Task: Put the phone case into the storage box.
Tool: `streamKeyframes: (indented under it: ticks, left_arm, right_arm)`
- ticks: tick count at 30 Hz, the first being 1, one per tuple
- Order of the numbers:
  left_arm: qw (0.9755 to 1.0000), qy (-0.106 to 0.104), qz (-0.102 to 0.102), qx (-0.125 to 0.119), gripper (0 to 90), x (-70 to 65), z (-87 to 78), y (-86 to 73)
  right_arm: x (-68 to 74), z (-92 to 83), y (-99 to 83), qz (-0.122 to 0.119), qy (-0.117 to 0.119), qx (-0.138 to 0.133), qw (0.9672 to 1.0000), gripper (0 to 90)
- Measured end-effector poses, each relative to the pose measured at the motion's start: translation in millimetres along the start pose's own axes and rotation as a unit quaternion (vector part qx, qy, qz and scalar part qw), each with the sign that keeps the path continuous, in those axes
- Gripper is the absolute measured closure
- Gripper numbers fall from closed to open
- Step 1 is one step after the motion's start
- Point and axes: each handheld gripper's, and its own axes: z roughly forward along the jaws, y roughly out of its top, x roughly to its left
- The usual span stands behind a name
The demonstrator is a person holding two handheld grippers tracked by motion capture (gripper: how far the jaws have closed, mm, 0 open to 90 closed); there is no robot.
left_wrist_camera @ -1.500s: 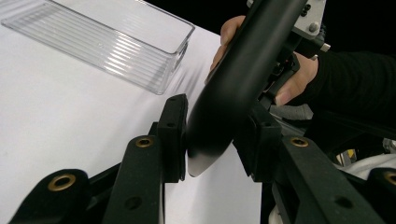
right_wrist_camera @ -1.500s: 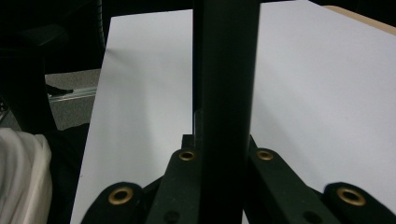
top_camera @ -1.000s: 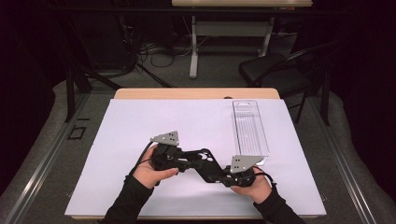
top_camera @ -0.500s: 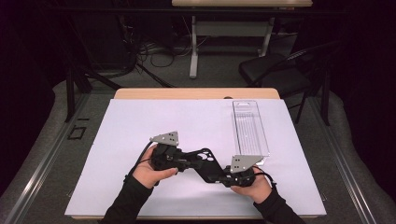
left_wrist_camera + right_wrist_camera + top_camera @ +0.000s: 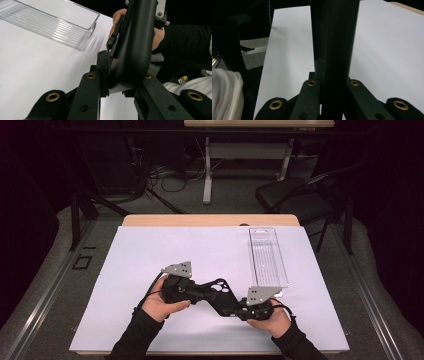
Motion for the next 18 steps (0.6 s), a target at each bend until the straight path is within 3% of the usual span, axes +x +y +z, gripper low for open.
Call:
streamKeyframes:
  ticks: [18]
  left_arm:
    - [0.9999, 0.01, 0.005, 0.003, 81.2, -0.4, -0.4, 0.0]
  right_arm:
    - [0.0, 0.8, -0.3, 0.002, -0.003, -0.001, 1.0, 84.1]
